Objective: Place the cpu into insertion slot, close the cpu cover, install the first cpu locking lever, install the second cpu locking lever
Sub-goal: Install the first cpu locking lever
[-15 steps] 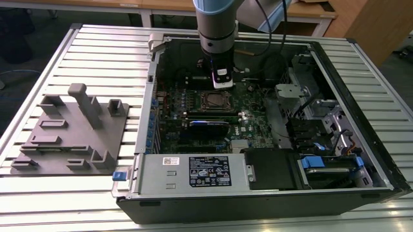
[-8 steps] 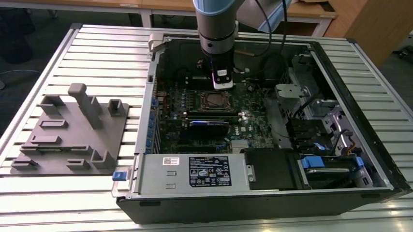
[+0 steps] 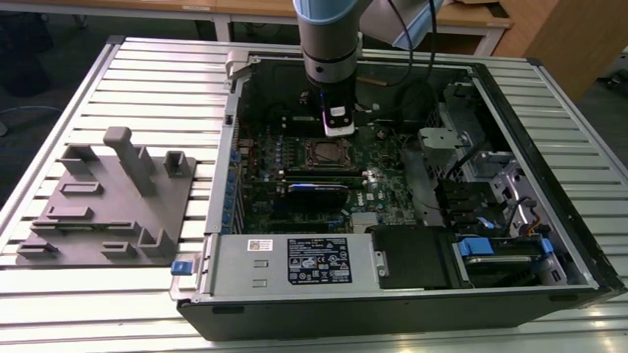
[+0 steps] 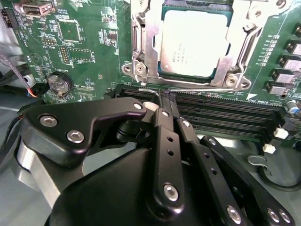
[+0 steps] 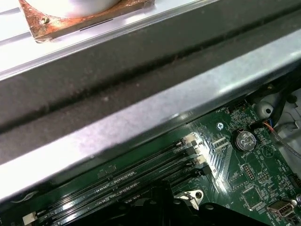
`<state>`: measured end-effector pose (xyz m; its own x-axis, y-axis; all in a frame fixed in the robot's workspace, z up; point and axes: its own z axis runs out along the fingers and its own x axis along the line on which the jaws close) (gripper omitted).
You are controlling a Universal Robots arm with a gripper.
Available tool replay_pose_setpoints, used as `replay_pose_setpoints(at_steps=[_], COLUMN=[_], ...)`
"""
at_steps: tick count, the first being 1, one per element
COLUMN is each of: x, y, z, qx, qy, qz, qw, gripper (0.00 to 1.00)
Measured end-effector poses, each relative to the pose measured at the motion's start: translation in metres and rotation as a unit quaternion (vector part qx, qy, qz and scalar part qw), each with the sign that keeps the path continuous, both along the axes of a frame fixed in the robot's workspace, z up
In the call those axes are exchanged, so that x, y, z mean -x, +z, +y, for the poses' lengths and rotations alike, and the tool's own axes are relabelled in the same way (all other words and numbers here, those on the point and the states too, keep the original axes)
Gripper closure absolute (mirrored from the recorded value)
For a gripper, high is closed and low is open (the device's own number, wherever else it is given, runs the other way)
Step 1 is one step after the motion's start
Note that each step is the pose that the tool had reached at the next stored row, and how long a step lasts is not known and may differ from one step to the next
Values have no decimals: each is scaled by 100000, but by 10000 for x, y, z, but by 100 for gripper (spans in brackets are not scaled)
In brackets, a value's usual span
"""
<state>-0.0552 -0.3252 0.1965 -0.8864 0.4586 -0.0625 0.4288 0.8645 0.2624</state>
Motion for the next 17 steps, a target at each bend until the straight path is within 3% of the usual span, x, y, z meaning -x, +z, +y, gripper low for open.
replay_pose_setpoints(at_steps=[17], x=[0], y=[-32], z=[5], qx=[1202], qy=[-335], qz=[-35], qw=[99992], gripper=[89])
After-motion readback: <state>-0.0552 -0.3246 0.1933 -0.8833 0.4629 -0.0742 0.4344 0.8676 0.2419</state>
